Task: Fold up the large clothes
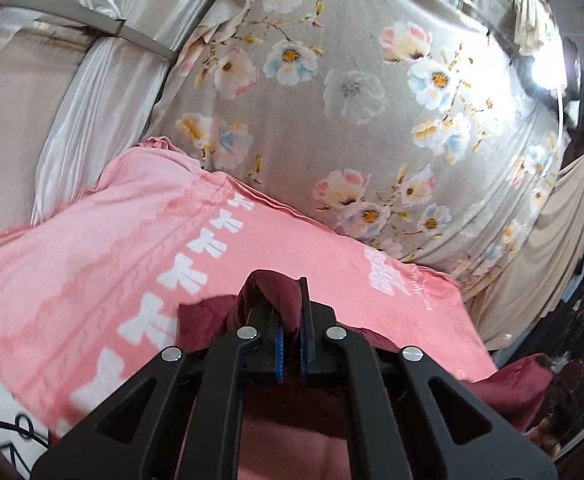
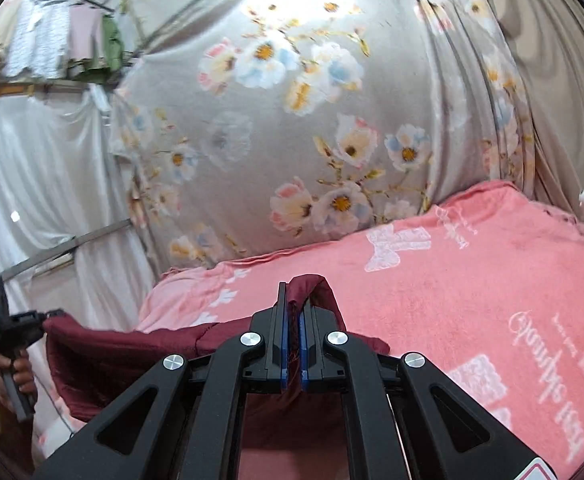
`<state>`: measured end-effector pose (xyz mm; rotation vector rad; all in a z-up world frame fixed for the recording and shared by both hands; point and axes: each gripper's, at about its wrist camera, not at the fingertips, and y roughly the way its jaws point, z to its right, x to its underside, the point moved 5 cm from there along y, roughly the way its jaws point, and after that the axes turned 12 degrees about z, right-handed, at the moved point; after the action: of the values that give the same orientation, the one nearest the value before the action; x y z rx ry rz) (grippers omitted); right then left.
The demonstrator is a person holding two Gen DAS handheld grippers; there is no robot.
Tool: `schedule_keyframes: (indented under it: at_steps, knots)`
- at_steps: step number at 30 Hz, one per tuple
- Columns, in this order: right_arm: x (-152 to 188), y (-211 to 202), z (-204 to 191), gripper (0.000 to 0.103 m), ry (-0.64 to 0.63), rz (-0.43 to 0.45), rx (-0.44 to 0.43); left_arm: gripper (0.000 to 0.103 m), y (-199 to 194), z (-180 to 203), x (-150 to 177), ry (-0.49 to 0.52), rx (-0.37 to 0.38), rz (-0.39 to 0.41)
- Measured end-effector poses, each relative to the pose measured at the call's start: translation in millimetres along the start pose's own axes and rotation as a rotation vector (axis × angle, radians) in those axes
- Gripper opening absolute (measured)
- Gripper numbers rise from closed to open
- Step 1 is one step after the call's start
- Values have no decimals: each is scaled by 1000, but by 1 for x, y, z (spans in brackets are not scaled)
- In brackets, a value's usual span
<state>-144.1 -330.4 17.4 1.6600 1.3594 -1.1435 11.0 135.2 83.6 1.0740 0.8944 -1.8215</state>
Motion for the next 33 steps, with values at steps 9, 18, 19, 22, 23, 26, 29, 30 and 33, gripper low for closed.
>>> schedule_keyframes:
  at_steps: [9, 18, 19, 22, 23, 26, 29, 30, 33]
  knots:
    - [47, 152, 36, 3, 25, -155, 168, 4, 165, -30, 34, 126, -224, -144]
    - [101, 221, 62, 3, -10, -266, 284, 4, 256, -60, 95, 192, -327, -288]
    - [106, 225, 65, 3, -13, -278, 293, 4, 263, -63, 102, 198, -335, -303]
    - [119, 237, 72, 3, -32, -309, 315, 4, 280, -71, 123, 202, -353, -346]
    - [124, 239, 74, 3, -38, -320, 321, 4, 283, -73, 126, 200, -356, -354]
    - [138, 246, 80, 3, -53, -350, 340, 5, 293, -80, 141, 195, -369, -381]
    - [152, 251, 88, 4, -43, -389, 354, 7, 299, -85, 152, 185, -372, -393]
    - [156, 252, 92, 4, -31, -401, 363, 8, 301, -87, 153, 181, -373, -391]
    - [155, 250, 98, 10, 14, -396, 361, 11, 304, -90, 157, 164, -373, -391]
